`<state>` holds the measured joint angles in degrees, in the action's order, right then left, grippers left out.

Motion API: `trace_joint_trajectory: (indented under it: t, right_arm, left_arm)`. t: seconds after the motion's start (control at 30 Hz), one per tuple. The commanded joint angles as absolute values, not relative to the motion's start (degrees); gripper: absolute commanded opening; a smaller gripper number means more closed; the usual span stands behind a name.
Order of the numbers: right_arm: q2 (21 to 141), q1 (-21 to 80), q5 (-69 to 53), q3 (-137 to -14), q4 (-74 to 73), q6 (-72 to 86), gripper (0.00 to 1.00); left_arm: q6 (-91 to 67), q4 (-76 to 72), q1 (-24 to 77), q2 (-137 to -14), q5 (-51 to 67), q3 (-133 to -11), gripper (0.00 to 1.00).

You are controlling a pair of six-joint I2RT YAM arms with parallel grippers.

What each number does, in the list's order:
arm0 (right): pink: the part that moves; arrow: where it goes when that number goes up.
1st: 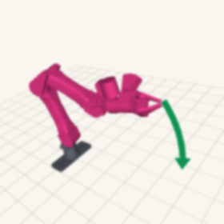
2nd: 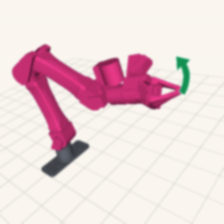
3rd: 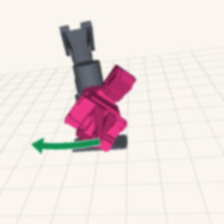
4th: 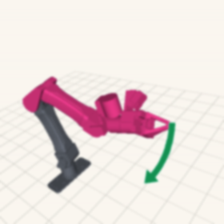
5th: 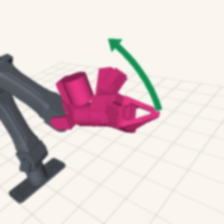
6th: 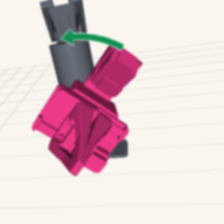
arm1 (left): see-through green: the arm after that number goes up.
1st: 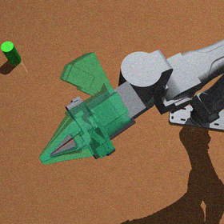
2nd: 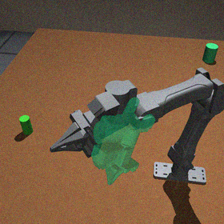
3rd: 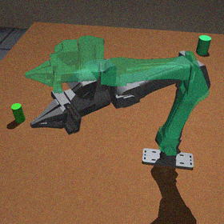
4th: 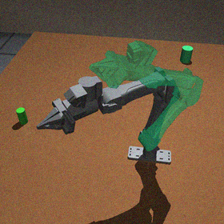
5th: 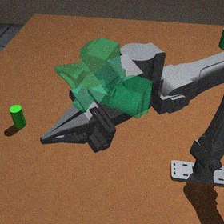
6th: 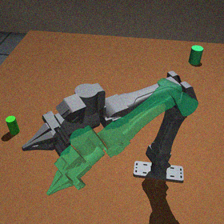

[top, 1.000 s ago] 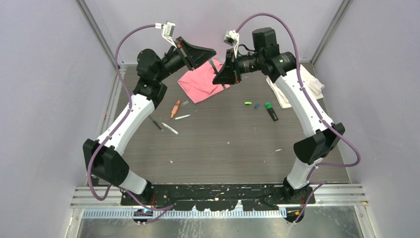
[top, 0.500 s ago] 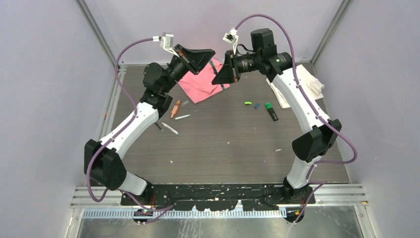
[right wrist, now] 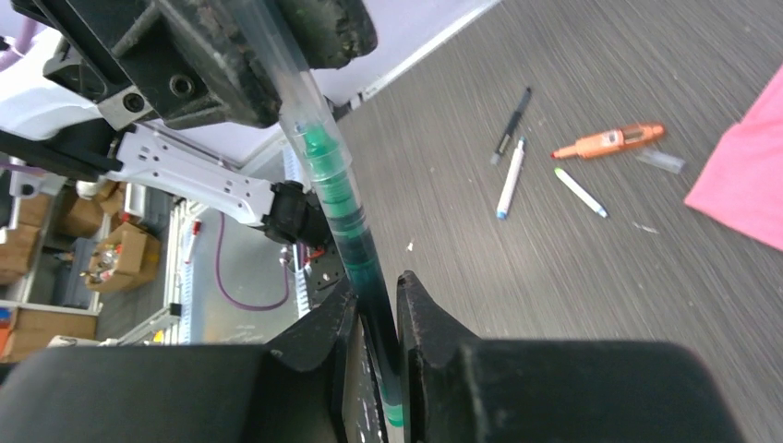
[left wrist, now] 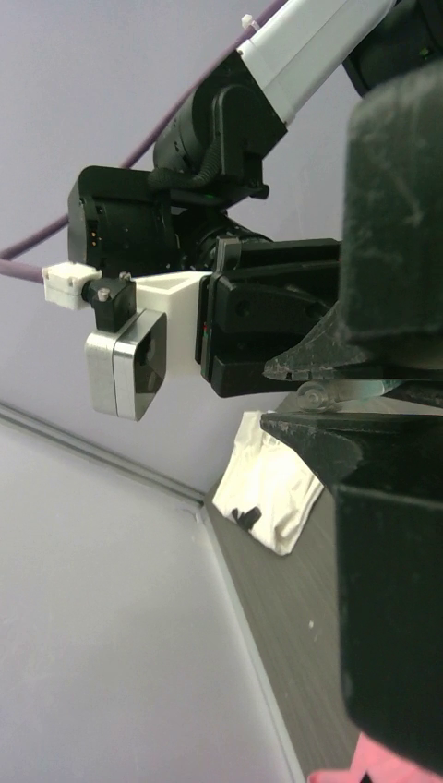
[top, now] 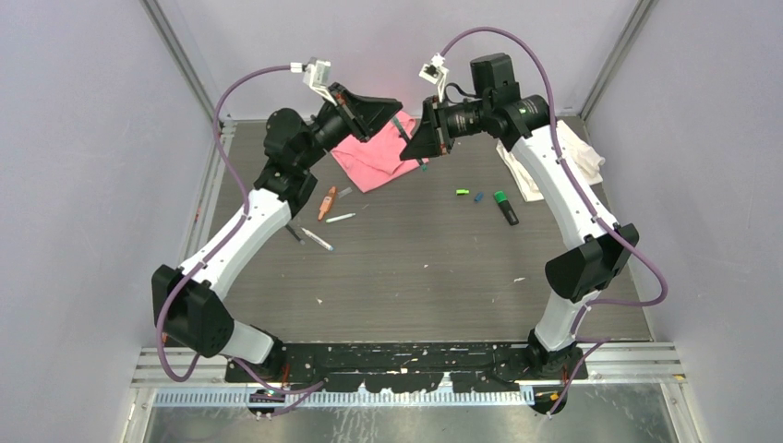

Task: Insert the pens into the pen caps
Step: Press the pen cap onto the pen.

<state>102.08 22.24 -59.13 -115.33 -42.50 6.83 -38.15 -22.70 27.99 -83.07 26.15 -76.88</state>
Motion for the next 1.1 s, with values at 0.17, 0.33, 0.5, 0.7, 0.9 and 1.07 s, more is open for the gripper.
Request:
trace_joint_trajectory:
  t: [0.17, 0.33, 0.5, 0.7, 0.9, 1.07]
  right_arm:
    - [99.6, 20.8, -48.1, -124.5, -20.2, 2.9, 0.01]
    - [99.7, 20.7, -51.6, -123.0, -22.5, 0.7, 0.01]
    - [97.1, 22.3, -58.5, -112.3, -27.6, -4.5, 0.01]
    - [93.9, 23.1, -59.0, -101.1, -35.2, -11.5, 0.01]
    - [92.5, 23.1, -59.1, -94.9, -36.6, -13.5, 0.01]
    - [92.2, 23.1, -59.9, -91.4, -38.7, -16.0, 0.01]
  left_arm:
    - [-53.5, -16.7, 37.4, -91.0, 65.8, -62.6, 0.01]
    - [-44.8, -3.8, 35.8, -90.1, 58.8, -65.4, 0.01]
    - [-54.1, -14.2, 28.4, -85.5, 43.3, -65.1, 0.04]
    - [-62.4, -26.3, 26.5, -85.1, 34.2, -66.5, 0.10]
    - [-64.7, -28.8, 26.4, -85.2, 30.1, -67.5, 0.37]
    - [-64.2, -28.3, 25.8, -82.9, 25.4, -67.3, 0.61]
